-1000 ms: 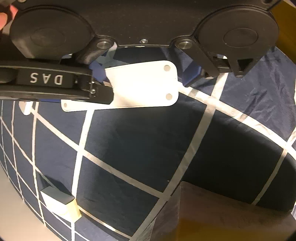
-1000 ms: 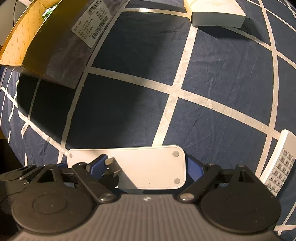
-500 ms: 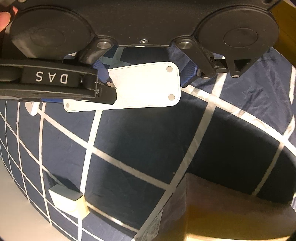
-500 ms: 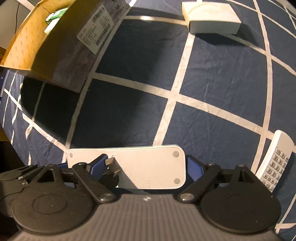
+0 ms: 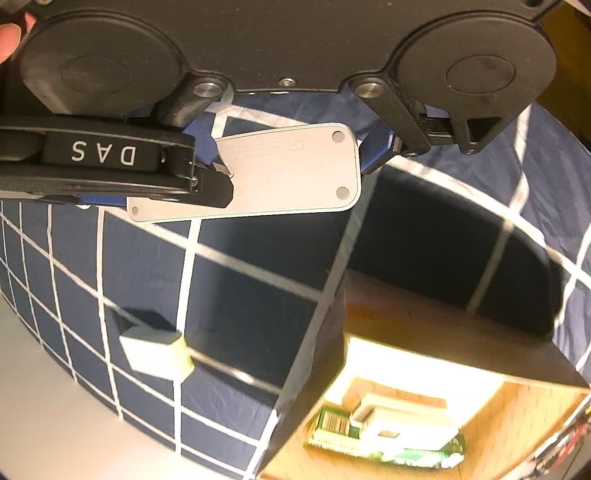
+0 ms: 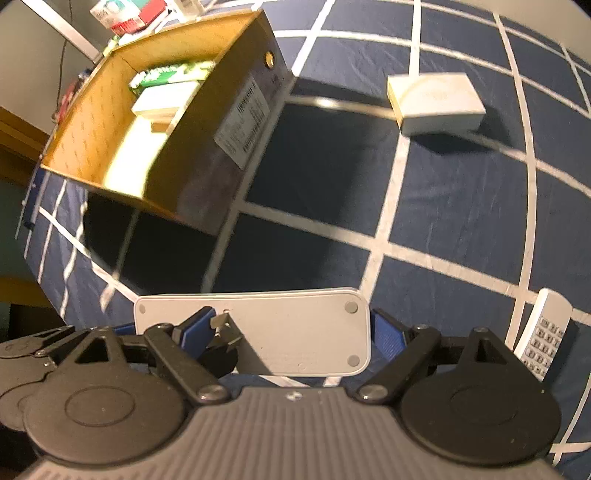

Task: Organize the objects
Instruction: 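Lift and carry the white plate with the right gripper over the yellow box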

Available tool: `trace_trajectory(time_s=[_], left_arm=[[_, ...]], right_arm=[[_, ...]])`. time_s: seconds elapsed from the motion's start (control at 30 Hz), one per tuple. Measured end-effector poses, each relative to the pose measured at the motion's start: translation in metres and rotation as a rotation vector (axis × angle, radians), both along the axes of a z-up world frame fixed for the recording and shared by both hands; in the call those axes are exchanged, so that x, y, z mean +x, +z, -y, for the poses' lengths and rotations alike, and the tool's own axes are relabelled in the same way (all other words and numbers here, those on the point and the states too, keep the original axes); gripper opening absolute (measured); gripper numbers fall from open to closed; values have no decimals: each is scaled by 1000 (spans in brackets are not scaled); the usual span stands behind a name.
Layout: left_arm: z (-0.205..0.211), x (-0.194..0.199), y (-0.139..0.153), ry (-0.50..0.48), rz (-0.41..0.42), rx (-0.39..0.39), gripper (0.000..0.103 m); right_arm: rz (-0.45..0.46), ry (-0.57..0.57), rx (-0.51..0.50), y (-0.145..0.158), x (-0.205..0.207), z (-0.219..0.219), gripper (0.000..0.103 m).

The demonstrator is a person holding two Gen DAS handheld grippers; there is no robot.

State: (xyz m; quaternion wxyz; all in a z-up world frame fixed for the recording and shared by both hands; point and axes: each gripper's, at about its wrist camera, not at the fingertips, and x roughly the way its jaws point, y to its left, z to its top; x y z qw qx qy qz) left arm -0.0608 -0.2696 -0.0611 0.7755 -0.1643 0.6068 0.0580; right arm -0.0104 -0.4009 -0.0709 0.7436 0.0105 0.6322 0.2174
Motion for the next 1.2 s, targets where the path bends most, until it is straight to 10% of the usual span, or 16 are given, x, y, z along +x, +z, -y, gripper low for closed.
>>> trace_trajectory(time_s=[1.2], left_arm=[[-161, 77, 80, -329, 135, 89, 81]], right_arm=[[139, -343, 87, 74, 34, -156, 89]])
